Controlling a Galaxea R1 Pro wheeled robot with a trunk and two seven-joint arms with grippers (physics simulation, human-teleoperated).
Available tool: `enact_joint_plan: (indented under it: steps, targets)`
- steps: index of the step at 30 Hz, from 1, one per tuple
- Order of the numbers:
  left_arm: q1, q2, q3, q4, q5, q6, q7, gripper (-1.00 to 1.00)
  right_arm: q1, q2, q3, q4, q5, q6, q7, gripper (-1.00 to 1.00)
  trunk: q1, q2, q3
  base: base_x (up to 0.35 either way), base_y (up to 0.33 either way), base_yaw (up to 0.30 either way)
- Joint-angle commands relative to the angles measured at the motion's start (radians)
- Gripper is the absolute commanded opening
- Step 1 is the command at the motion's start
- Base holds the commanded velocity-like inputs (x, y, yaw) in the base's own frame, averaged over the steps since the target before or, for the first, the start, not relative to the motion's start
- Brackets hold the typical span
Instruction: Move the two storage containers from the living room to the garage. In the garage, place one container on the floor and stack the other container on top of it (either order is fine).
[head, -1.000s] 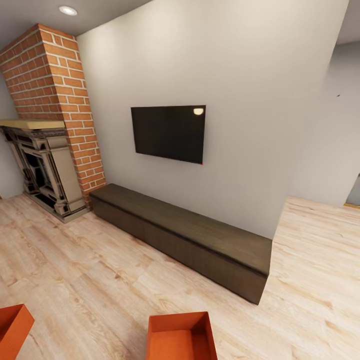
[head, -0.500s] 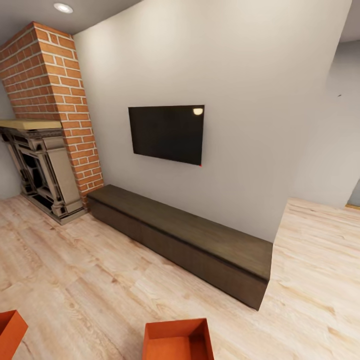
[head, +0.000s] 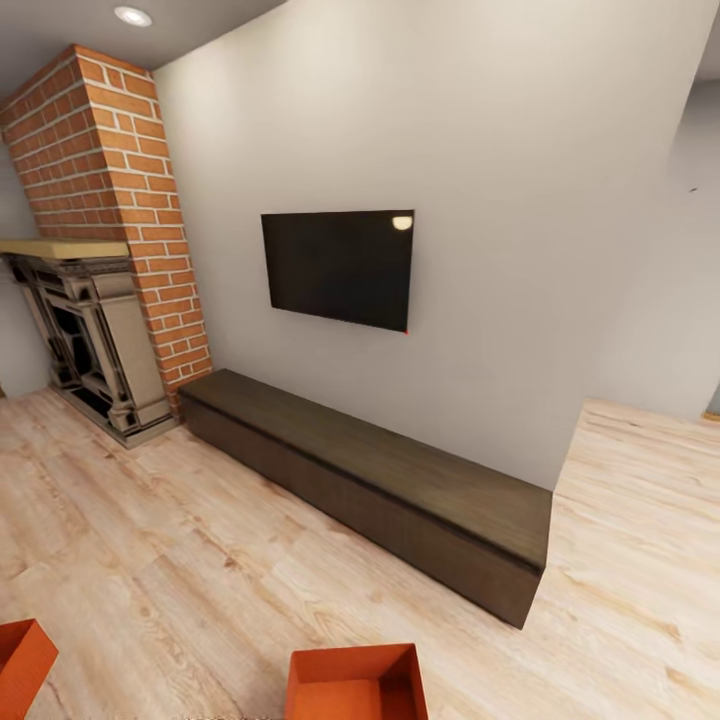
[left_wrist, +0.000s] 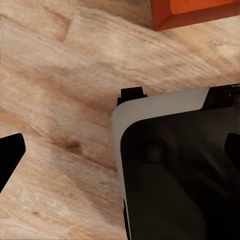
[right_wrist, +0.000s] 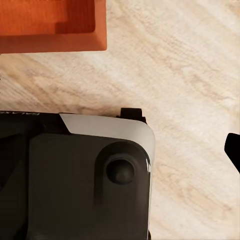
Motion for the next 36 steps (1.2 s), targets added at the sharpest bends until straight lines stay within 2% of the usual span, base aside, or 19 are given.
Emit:
enact_joint_plan:
  steps: [1,12,21,36]
  targets:
    - [-0.001,0.0,-0.001,-0.001,-0.01,0.0,-0.002,1.0,0.0,0.0,0.0,0.001,0.001,-0.003,0.003,1.0,0.0,-0.001,-0.001,0.002,-0.001,0.214]
    - [-0.001,0.0,-0.001,-0.001,-0.01,0.0,-0.002,1.0,-0.001,0.0,0.0,0.0,0.001,-0.003,0.004,1.0,0.0,-0.001,-0.001,0.0,0.0,0.06]
    - [-0.001,0.0,-0.001,-0.001,-0.01,0.0,-0.002,1.0,0.0,0.0,0.0,0.0,0.001,-0.003,0.003,1.0,0.0,-0.001,-0.001,0.0,0.0,0.159]
    - [-0.001,0.0,-0.001,-0.001,-0.01,0.0,-0.002,1.0,-0.001,0.0,0.0,0.0,0.001,-0.003,0.004,1.0,0.0,-0.001,-0.001,0.0,0.0,0.011]
